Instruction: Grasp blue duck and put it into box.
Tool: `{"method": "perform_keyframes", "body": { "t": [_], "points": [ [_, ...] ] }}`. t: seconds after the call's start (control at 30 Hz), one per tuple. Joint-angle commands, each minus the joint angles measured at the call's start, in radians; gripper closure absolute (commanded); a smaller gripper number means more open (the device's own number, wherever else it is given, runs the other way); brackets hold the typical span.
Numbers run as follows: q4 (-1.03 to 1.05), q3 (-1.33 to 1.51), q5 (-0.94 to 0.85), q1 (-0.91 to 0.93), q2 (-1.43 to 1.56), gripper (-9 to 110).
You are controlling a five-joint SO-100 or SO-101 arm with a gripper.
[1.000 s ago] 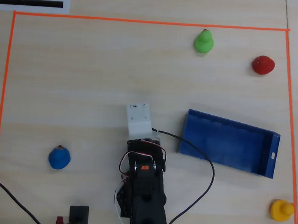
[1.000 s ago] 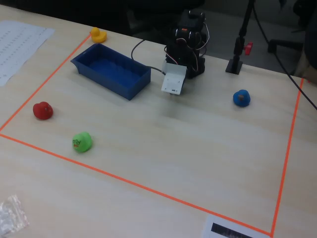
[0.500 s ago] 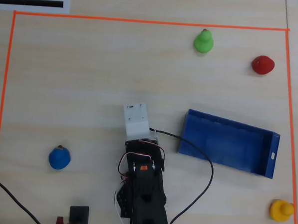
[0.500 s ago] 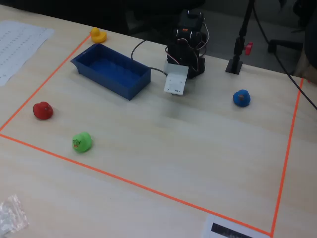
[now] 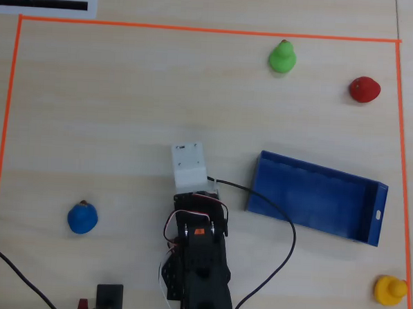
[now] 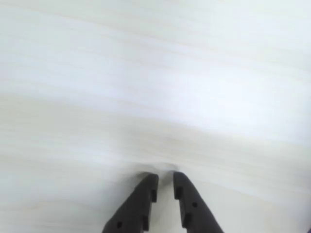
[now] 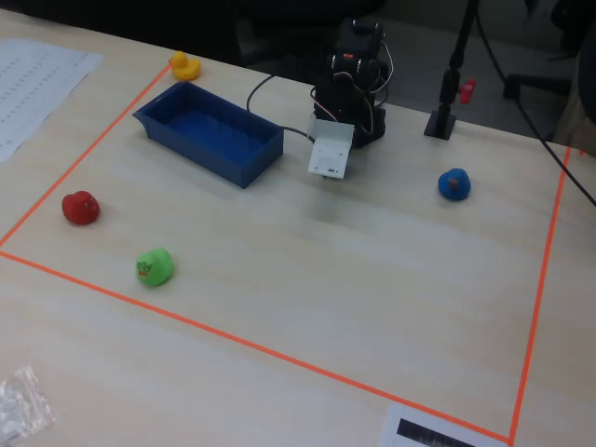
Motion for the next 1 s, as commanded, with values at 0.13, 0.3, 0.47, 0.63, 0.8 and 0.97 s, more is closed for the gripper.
{"method": "perform_keyframes", "body": {
  "t": [0.13,0.3,0.47,0.63,0.8,0.97],
  "points": [
    [0.029,-0.003,0.006,-0.017,0.000,101],
    [0.029,-0.003,0.011,-0.009,0.000,101],
    [0.029,-0.003,0.011,-0.003,0.000,101],
    [0.029,-0.003,0.011,-0.002,0.000,101],
    [0.029,-0.003,0.011,-0.002,0.000,101],
    [0.029,-0.003,0.011,0.009,0.000,101]
  ]
}}
